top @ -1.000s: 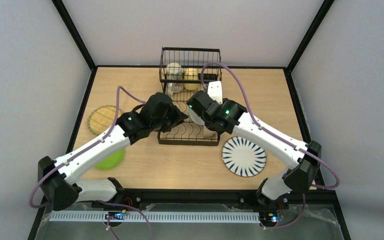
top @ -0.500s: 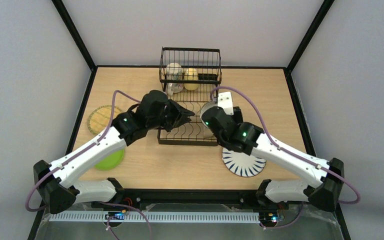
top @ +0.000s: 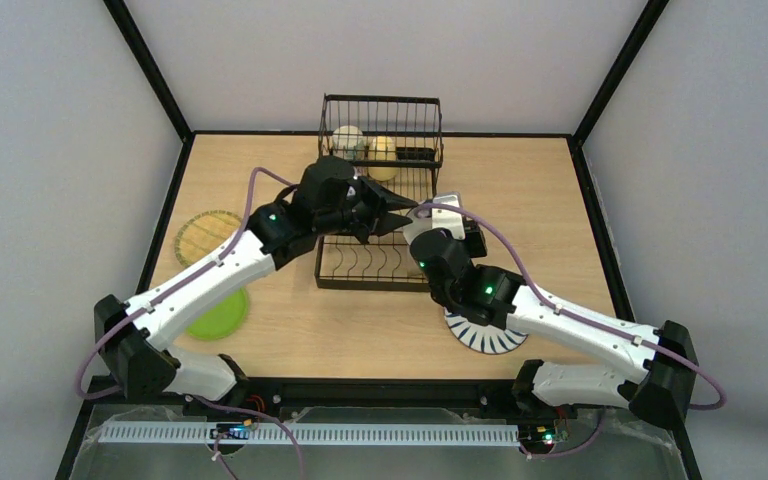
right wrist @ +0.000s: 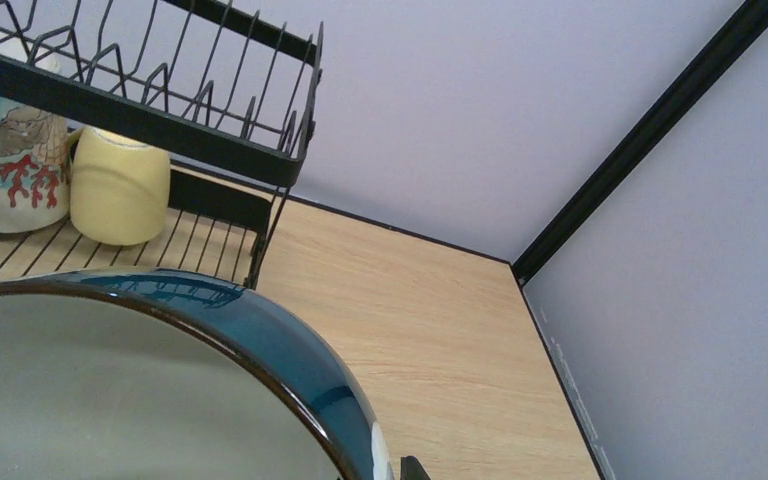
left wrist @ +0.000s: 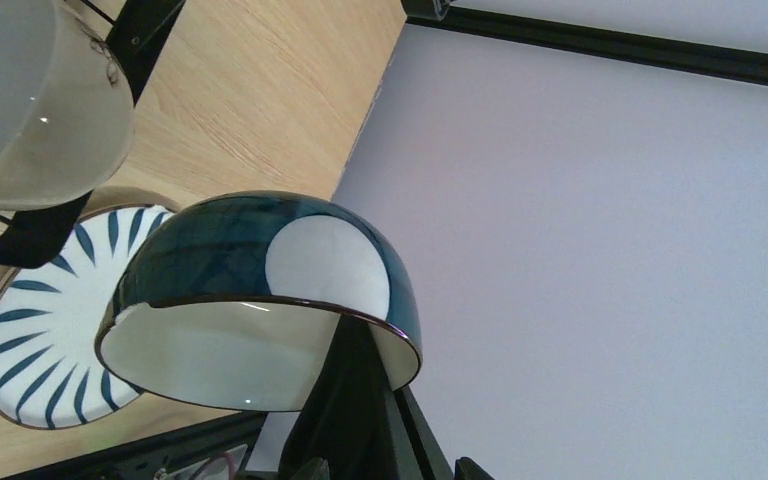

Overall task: Load the mixed dishes into the dish rack
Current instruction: Insert the bowl into the dish rack.

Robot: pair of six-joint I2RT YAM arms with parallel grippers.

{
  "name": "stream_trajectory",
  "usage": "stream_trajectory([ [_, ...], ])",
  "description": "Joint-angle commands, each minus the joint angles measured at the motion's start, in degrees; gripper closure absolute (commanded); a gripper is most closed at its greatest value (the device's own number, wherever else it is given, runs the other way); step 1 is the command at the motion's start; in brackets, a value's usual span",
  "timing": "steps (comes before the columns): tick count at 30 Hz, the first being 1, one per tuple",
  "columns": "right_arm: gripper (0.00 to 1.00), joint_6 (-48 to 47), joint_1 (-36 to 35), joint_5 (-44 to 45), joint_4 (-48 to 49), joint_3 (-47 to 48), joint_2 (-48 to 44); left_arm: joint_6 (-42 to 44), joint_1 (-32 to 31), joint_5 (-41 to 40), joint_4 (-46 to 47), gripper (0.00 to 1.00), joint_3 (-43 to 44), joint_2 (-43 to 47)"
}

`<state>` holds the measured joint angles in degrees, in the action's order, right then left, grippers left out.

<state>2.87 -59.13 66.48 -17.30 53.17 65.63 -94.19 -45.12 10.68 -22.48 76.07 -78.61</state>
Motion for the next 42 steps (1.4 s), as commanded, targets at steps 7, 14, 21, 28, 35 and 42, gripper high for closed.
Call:
stream_trajectory([
  [7, 1.00, -1.4, -1.9, 6.1, 8.0, -0.3, -0.6, -2.2, -1.5, 1.9, 0.9, 0.29, 3.5, -4.2],
  [14, 1.00, 0.0, -4.0, 7.2, 6.8, 0.0, 0.7, -2.2, -1.8, 0.7, 1.3, 0.28, 5.5, -6.6],
  [21, 1.00, 5.0, -6.4, 9.9, 1.9, 0.8, 2.4, -1.6, -2.3, -0.1, 1.6, 0.27, 7.7, -9.2],
  [28, 1.00, 30.9, -9.9, 17.9, -28.2, 8.6, 9.4, -0.2, -2.9, 0.1, 1.3, 0.28, 6.7, -10.4],
  [35, 1.00, 64.1, -10.4, 20.6, -60.0, 18.8, 19.6, 0.8, -3.1, 0.0, 0.2, 0.28, 4.0, -9.8],
  [42, 1.00, 63.9, -10.5, 21.9, -60.0, 20.3, 19.2, 2.9, -2.8, -1.5, -1.8, 0.28, 1.8, -8.7],
])
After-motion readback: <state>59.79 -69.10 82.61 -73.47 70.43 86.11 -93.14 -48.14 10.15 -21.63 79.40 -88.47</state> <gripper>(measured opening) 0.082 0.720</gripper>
